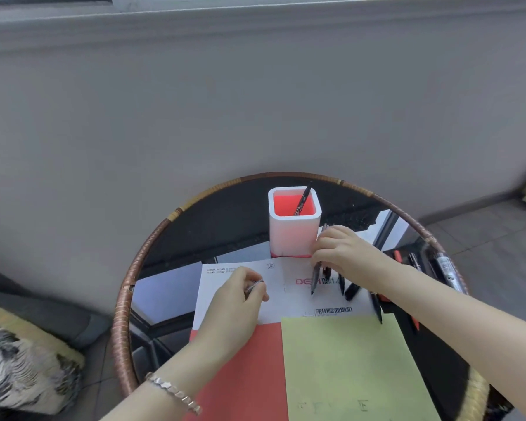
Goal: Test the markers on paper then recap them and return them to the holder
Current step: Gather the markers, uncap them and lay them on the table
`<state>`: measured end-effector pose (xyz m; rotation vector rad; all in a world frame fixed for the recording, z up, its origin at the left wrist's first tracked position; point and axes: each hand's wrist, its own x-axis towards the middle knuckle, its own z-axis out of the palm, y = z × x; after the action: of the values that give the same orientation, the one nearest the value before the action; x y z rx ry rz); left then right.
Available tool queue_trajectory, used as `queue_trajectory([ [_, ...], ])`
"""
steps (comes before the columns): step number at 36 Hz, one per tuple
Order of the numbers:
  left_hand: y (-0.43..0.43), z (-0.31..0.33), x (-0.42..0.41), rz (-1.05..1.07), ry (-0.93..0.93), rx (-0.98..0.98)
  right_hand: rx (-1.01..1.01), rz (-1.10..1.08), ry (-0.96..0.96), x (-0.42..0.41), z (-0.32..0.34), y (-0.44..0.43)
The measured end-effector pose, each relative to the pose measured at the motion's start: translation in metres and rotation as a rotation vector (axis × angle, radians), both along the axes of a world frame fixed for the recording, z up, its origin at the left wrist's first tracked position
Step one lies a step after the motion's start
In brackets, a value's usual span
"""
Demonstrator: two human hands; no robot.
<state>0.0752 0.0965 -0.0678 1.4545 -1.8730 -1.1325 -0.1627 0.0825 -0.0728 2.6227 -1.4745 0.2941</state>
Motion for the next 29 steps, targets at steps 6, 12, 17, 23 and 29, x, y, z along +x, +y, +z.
queue_trajectory([
  [6,-0.012,-0.009,-0.038,-0.010,-0.083,-0.129,-0.081,-0.129,-0.106,-0.020,-0.008,0.008],
  [12,-0.020,-0.014,-0.082,-0.062,-0.269,-0.227,-0.086,-0.279,-0.338,-0.038,0.003,0.017],
  [17,-0.022,-0.015,-0.093,-0.103,-0.397,-0.245,-0.003,-0.453,-0.557,-0.023,0.026,0.011],
  [23,-0.022,0.000,-0.075,-0.105,-0.323,-0.261,0.154,-0.607,-0.860,0.001,0.051,-0.026],
  [29,-0.019,0.025,-0.041,-0.057,-0.105,-0.369,0.220,-0.684,-0.760,0.021,0.066,-0.060],
])
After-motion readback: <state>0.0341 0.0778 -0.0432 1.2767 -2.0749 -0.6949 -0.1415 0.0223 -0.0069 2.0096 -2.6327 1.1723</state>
